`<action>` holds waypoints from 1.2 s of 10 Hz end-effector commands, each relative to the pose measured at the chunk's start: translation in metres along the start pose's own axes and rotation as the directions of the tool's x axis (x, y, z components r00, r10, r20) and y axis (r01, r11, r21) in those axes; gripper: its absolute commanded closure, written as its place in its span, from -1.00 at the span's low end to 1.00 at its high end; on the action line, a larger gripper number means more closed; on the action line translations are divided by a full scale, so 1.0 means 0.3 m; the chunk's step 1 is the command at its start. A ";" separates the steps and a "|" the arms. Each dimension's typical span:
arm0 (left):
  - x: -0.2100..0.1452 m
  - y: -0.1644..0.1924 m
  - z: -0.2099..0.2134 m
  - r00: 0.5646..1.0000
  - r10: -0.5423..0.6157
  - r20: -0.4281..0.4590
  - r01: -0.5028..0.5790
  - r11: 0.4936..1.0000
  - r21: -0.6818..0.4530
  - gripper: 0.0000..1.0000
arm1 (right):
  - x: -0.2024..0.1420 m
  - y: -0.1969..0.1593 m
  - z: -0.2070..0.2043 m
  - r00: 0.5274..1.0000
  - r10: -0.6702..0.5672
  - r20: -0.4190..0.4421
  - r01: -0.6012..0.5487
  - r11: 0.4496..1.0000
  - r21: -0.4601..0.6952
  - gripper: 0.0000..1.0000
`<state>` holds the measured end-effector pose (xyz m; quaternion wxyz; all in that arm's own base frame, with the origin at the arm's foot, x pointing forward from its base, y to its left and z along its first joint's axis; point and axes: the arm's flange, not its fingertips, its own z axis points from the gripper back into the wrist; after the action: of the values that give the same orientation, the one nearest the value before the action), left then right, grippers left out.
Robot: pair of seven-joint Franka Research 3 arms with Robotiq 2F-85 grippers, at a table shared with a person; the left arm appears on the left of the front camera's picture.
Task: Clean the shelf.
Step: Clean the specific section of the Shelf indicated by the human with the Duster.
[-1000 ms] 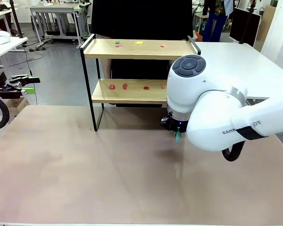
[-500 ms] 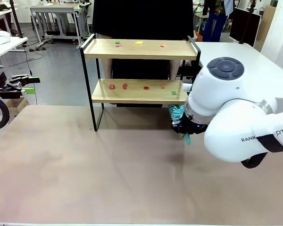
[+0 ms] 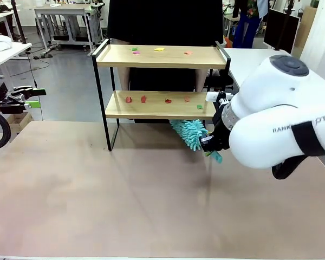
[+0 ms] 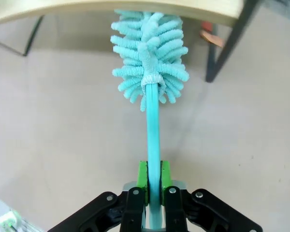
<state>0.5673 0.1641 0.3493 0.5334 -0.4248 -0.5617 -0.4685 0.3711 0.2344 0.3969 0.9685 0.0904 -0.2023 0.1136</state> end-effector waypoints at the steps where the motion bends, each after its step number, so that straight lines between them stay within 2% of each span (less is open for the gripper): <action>1: 0.005 -0.003 -0.001 1.000 -0.006 -0.007 0.006 1.000 -0.003 -1.00 | -0.048 -0.086 0.075 0.989 0.141 -0.051 -0.132 0.980 0.152 0.74; 4: 0.005 -0.003 -0.001 1.000 -0.006 -0.007 0.006 1.000 -0.003 -1.00 | -0.059 -0.127 0.097 0.939 0.325 -0.112 -0.283 0.916 0.283 0.74; 7: 0.005 -0.003 -0.001 1.000 -0.006 -0.007 0.006 1.000 -0.003 -1.00 | -0.099 -0.191 0.173 0.882 0.445 -0.155 -0.359 0.848 0.390 0.74; 10: 0.005 -0.003 -0.001 1.000 -0.006 -0.007 0.006 1.000 -0.003 -1.00 | -0.165 -0.284 0.352 0.852 0.501 -0.154 -0.387 0.800 0.459 0.74; 12: 0.005 -0.003 -0.001 1.000 -0.006 -0.007 0.006 1.000 -0.003 -1.00 | -0.216 -0.311 0.492 0.829 0.529 -0.183 -0.412 0.798 0.440 0.74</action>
<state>0.5675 0.1642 0.3495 0.5333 -0.4246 -0.5617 -0.4687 0.3005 0.1169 0.4805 0.8956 0.2164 -0.0439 0.3863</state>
